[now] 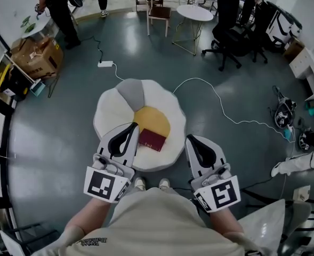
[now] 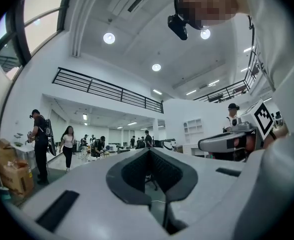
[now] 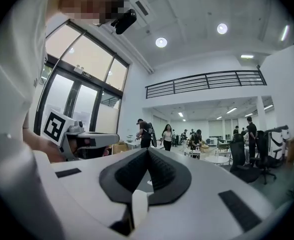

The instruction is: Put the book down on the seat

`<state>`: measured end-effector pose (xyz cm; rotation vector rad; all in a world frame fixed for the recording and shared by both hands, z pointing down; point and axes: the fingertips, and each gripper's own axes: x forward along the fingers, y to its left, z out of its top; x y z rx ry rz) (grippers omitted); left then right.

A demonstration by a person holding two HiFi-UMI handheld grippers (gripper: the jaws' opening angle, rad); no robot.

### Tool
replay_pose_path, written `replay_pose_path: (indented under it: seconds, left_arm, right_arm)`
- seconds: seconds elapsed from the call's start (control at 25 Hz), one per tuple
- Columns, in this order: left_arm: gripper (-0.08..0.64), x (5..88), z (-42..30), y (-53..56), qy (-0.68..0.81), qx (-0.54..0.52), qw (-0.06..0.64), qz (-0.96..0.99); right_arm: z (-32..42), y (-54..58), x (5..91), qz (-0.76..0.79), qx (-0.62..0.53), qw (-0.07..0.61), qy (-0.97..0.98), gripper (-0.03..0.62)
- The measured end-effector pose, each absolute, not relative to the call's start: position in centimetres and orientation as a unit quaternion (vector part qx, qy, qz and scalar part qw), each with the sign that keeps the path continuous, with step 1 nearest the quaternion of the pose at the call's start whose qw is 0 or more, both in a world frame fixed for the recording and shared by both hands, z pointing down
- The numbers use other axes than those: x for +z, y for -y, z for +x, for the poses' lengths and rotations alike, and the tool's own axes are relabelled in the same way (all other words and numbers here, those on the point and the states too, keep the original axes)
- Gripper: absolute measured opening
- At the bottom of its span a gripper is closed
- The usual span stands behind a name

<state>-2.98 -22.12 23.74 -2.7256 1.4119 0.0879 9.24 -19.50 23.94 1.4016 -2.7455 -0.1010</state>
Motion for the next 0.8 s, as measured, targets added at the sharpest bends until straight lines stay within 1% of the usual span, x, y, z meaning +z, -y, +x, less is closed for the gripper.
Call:
replay_pose_path:
  seconds: [0.36, 0.48, 0.8]
  left_arm:
    - [0.004, 23.6, -3.4, 21.9, -0.463, 0.032, 0.031, -0.885]
    - [0.004, 23.9, -3.7, 22.1, -0.465, 0.019, 0.032, -0.885]
    - [0.004, 24.3, -4.5, 22.5, -0.468, 0.009, 0.026, -0.883]
  right_arm:
    - [9.3, 20.3, 24.2, 0.469, -0.035, 0.03, 0.882, 0.002]
    - [9.4, 20.8, 24.5, 0.486, -0.039, 0.04, 0.872, 0.0]
    - [8.0, 21.1, 24.4, 0.482, -0.047, 0.041, 0.874, 0.0]
